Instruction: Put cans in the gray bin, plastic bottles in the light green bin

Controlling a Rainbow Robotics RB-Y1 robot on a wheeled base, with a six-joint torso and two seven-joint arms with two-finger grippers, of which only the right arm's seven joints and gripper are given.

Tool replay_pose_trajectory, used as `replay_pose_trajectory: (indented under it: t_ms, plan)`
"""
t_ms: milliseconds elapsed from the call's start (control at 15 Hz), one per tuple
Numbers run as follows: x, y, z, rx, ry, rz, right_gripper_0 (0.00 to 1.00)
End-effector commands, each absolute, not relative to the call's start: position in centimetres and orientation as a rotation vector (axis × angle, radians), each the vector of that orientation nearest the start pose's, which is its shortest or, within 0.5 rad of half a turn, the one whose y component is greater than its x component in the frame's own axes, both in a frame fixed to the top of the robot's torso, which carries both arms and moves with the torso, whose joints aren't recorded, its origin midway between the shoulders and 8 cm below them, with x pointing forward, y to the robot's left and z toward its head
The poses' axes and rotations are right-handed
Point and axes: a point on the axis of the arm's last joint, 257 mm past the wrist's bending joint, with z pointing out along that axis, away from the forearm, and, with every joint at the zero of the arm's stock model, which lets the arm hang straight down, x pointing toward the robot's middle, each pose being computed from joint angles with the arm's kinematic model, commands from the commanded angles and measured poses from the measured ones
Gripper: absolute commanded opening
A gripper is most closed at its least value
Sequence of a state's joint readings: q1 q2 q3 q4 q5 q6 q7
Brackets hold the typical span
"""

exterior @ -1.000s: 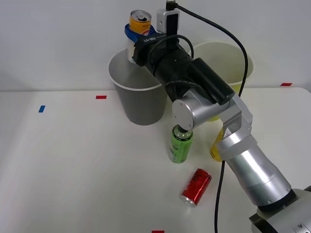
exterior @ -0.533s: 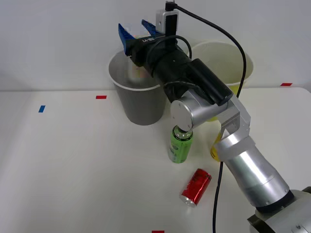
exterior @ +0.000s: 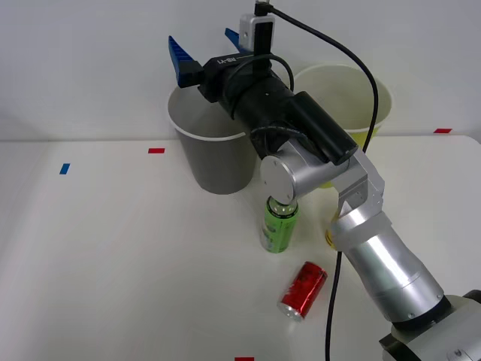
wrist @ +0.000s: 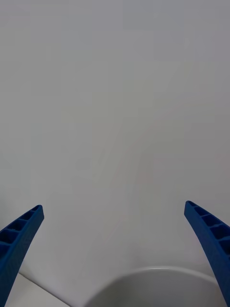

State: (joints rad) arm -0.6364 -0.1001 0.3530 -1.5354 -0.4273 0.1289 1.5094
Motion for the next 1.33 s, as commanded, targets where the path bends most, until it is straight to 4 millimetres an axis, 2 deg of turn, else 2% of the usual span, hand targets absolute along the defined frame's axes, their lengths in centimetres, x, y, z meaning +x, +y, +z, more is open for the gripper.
replay_pose_trajectory:
  t_ms: [67, 200, 267, 400, 533, 733, 867, 1000, 1333]
  plan:
    - [57.8, 6.1, 4.7, -0.332, 1.197, 0.634, 1.00]
    - [57.5, 5.3, 5.6, -0.330, 1.151, 0.624, 1.00]
    - [56.6, 4.1, 6.3, -0.309, 1.116, 0.635, 1.00]
    - [54.3, 1.7, 7.2, -0.274, 1.055, 0.660, 1.00]
    - [51.3, -1.9, 6.7, -0.233, 1.037, 0.669, 1.00]
    - [46.8, -8.0, 5.7, -0.181, 1.026, 0.627, 1.00]
    - [43.9, -11.3, 5.0, -0.166, 1.010, 0.600, 1.00]
    - [42.0, -14.3, 3.3, -0.124, 0.988, 0.583, 1.00]
    - [39.9, -20.8, -1.5, -0.043, 1.050, 0.428, 1.00]
